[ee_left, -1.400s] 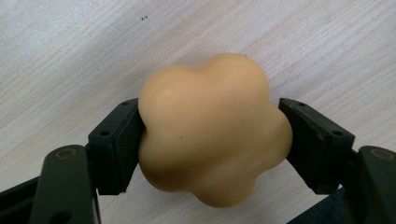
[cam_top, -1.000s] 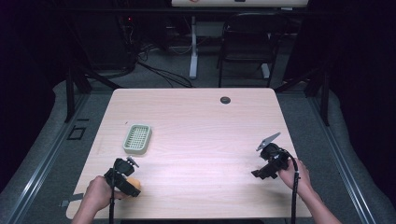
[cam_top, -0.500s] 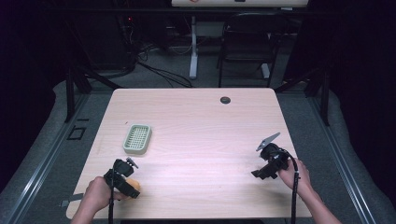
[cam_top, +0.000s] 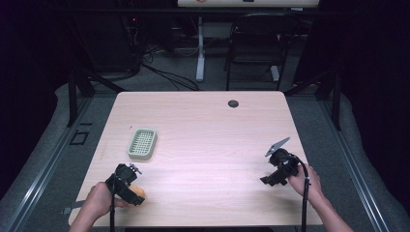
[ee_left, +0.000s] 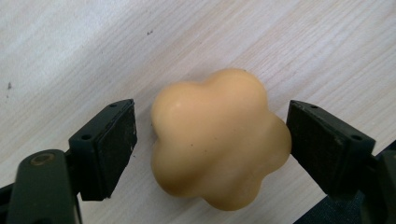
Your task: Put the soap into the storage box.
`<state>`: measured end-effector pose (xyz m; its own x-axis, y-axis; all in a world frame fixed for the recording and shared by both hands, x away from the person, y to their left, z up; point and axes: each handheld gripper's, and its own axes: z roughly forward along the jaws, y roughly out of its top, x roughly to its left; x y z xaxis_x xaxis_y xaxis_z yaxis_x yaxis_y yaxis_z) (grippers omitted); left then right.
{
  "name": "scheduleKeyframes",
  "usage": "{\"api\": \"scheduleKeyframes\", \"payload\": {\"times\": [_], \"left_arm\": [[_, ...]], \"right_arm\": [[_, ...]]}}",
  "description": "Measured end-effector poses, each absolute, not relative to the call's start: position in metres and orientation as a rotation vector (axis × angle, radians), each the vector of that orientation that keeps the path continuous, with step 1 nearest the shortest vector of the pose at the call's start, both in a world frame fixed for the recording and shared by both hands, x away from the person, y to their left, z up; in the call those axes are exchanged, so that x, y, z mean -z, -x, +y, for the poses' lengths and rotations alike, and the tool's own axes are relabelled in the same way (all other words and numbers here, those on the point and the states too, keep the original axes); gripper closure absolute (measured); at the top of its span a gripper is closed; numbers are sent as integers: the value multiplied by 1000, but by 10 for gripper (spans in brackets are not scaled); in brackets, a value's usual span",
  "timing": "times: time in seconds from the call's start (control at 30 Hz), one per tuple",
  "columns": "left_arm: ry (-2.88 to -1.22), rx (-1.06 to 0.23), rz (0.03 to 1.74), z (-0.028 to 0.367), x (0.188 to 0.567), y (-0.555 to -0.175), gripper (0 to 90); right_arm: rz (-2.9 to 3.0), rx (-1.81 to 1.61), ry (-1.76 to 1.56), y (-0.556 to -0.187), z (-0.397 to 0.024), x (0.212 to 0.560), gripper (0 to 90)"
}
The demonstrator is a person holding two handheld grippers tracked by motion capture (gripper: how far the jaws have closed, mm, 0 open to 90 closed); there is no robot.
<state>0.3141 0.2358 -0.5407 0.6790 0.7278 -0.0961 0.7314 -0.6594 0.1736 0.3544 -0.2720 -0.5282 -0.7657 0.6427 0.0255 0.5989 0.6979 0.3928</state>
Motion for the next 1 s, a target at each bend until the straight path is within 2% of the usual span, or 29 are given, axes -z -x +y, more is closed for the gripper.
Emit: {"api": "scheduleKeyframes", "payload": {"times": [0.4, 0.6, 1.0], "left_arm": [[-2756, 27, 1079, 237, 547, -313, 151], [-2796, 42, 1044, 232, 550, -312, 250], [-2782, 34, 1084, 233, 548, -311, 259]], "right_arm": [[2789, -599, -1036, -354, -271, 530, 153], [2789, -598, -1037, -354, -272, 529, 153], [2797, -581, -1027, -355, -272, 529, 153]]}}
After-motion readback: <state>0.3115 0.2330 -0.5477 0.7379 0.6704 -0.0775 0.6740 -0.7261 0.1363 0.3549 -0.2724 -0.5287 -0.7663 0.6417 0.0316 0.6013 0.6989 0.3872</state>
